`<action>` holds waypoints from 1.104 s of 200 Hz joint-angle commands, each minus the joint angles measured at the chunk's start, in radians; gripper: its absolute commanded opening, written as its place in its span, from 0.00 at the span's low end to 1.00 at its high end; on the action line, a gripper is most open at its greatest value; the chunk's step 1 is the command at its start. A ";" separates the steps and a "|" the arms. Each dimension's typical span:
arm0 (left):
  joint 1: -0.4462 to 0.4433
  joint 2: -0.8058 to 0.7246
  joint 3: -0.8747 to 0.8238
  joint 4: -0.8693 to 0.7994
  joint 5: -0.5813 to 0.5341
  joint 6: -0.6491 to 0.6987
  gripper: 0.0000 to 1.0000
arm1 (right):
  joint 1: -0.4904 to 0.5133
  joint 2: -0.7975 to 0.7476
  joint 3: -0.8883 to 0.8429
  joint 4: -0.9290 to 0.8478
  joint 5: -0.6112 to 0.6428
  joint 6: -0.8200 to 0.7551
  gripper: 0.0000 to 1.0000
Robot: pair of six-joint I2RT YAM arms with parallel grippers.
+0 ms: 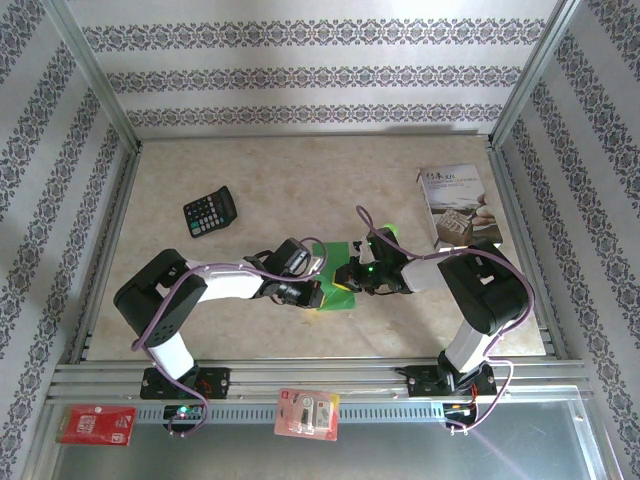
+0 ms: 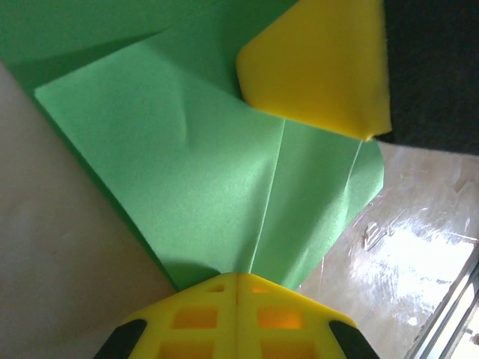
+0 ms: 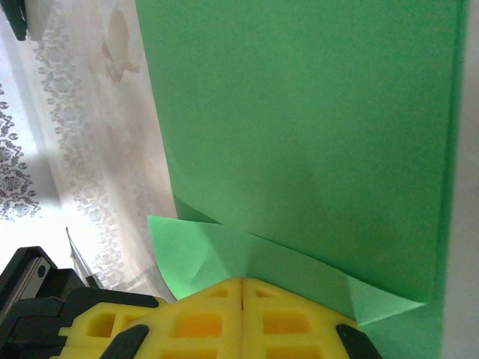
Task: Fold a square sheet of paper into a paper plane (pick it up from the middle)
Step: Fold the triangle a second time at the center of the table.
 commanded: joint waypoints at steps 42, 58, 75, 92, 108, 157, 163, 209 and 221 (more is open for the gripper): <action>0.009 -0.094 -0.045 -0.200 -0.031 0.097 0.00 | -0.021 0.025 -0.022 -0.086 0.066 -0.034 0.00; 0.009 -0.127 -0.035 -0.155 0.007 0.067 0.00 | -0.020 0.027 -0.022 -0.085 0.065 -0.035 0.00; 0.009 -0.139 -0.023 -0.084 0.060 0.015 0.00 | -0.021 0.028 -0.021 -0.085 0.067 -0.036 0.00; 0.009 -0.115 -0.010 -0.011 0.117 -0.030 0.00 | -0.022 0.028 -0.018 -0.085 0.067 -0.036 0.00; 0.006 -0.061 0.016 0.011 0.146 -0.047 0.00 | -0.023 0.029 -0.019 -0.084 0.067 -0.037 0.00; 0.002 0.043 0.080 0.008 0.146 -0.045 0.00 | -0.023 0.028 -0.019 -0.084 0.065 -0.037 0.00; 0.005 0.049 0.086 0.000 0.139 -0.042 0.00 | -0.023 0.028 -0.019 -0.084 0.066 -0.036 0.00; 0.028 0.074 0.070 -0.008 0.105 -0.026 0.00 | -0.024 0.021 -0.024 -0.086 0.067 -0.037 0.00; 0.031 0.082 0.060 -0.005 0.101 -0.025 0.00 | -0.024 0.020 -0.025 -0.086 0.067 -0.037 0.00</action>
